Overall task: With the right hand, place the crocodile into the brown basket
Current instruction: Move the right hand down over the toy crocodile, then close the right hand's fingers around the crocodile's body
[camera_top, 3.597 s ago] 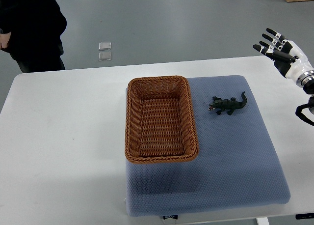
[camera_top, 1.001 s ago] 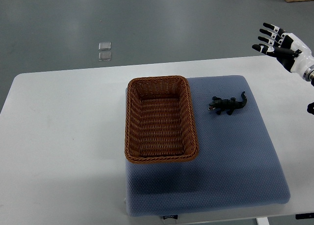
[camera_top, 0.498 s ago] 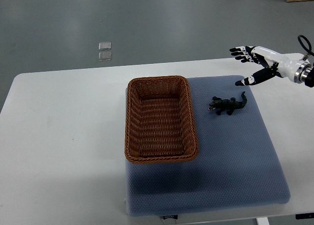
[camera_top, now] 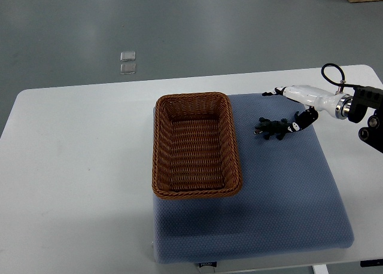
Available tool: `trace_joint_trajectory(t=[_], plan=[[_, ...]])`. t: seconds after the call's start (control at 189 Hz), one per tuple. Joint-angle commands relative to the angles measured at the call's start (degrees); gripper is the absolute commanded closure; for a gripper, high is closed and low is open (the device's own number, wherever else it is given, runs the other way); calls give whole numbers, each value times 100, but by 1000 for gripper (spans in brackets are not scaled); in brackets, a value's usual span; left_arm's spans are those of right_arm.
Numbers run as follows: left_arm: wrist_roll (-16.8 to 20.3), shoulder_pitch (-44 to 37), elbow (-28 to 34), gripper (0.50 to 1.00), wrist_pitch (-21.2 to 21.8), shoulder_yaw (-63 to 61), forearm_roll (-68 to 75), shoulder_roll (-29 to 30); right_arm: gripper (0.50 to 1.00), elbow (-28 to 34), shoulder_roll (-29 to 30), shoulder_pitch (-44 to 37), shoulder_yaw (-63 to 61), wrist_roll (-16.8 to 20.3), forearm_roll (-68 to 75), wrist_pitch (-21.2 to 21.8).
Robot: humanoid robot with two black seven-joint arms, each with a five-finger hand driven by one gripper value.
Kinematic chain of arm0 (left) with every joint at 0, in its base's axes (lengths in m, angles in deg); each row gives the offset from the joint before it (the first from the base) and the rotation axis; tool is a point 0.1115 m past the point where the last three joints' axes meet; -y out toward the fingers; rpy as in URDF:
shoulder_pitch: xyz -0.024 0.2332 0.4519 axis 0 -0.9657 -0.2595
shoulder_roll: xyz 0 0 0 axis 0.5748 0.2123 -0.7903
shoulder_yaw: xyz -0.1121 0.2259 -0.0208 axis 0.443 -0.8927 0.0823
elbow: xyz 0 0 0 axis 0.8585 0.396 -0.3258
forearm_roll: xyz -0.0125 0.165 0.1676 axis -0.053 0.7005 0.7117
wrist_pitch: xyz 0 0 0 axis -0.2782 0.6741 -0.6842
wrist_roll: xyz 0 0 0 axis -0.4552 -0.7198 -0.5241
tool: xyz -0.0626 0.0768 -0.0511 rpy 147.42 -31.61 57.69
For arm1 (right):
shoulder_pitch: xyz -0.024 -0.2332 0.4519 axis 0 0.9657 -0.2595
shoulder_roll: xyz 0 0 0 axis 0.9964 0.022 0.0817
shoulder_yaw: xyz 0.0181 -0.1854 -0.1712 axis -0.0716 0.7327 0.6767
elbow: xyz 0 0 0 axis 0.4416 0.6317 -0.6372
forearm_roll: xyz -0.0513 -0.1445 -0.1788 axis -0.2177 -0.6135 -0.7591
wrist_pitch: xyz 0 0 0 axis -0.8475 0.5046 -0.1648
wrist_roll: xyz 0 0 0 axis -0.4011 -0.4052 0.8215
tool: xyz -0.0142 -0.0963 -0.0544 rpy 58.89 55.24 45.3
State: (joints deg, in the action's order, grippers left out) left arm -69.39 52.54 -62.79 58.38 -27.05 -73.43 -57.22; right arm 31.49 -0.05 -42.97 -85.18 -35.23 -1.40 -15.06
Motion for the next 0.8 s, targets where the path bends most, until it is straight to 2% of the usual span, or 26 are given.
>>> trace_joint_trajectory(t=[0.0, 0.556, 0.795], plan=[[0, 0, 0, 500, -1, -1, -1, 0, 587, -10, 20, -16, 156, -8, -215, -60], [0, 0, 0, 500, -1, 8, -1, 0, 611, -177, 134, -157, 543, 19, -557, -78], [0, 0, 0, 500, -1, -1, -1, 0, 679, -265, 275, -209, 648, 27, -566, -95]])
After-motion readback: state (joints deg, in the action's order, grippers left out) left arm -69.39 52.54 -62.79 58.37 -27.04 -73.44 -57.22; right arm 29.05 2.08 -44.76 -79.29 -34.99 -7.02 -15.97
